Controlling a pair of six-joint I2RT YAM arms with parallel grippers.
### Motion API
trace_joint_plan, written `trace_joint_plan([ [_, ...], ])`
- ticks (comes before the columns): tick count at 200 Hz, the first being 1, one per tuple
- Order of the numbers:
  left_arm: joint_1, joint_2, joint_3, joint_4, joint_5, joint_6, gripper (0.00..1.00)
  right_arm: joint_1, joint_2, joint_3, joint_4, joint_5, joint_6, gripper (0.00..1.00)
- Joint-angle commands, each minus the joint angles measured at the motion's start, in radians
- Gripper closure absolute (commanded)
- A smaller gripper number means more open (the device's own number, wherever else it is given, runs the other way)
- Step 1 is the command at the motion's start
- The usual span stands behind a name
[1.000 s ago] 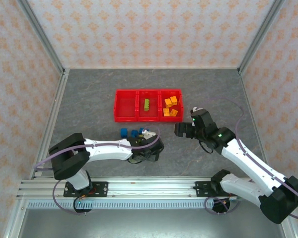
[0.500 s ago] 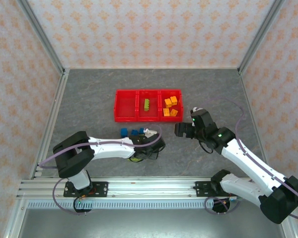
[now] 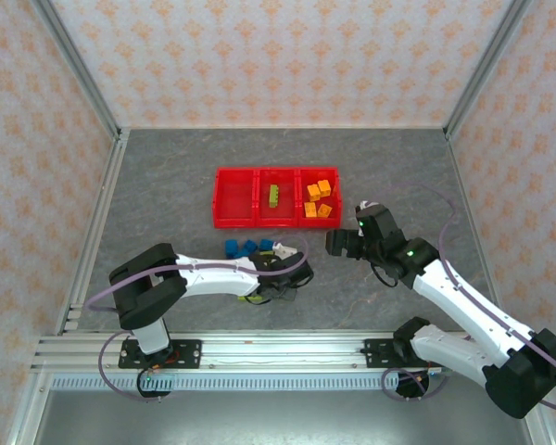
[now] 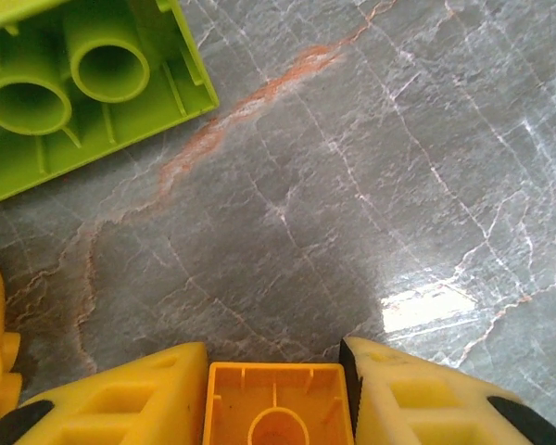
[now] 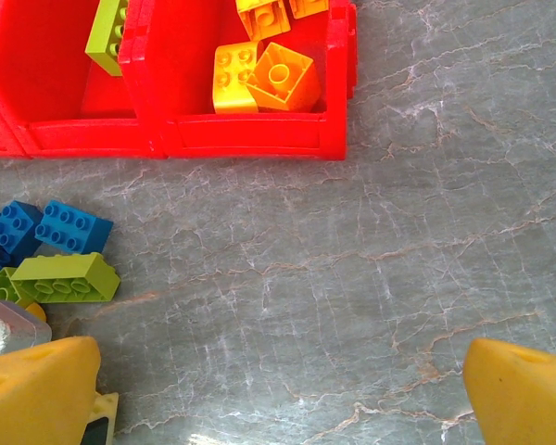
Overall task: Sort the legos into containers by color
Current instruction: Pick up the lego from the middle-left of the table.
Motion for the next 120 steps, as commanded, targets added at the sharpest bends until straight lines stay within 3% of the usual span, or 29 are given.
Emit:
trace_joint_plan([
  [1,-0.013,0.034,0.014,-0.04,0.012,0.005,0.62,-0.004,-0.017,-0.011,0.02,0.025,0.014,0.0],
  [23,-0.015,0.023,0.017,-0.043,0.005,0.002,0.67,-0.004,-0.018,-0.011,0.02,0.028,0.015,0.0],
  [42,-0.015,-0.004,0.024,-0.047,-0.004,-0.005,0.77,-0.004,-0.026,-0.009,0.017,0.044,0.022,0.0],
  [88,-0.003,-0.133,0.087,-0.087,-0.082,-0.012,0.79,-0.004,-0.095,-0.012,0.014,0.143,0.061,0.0],
  [120,0.068,-0.233,0.144,-0.122,-0.137,0.022,0.85,-0.006,-0.166,-0.02,0.017,0.198,0.082,0.0],
])
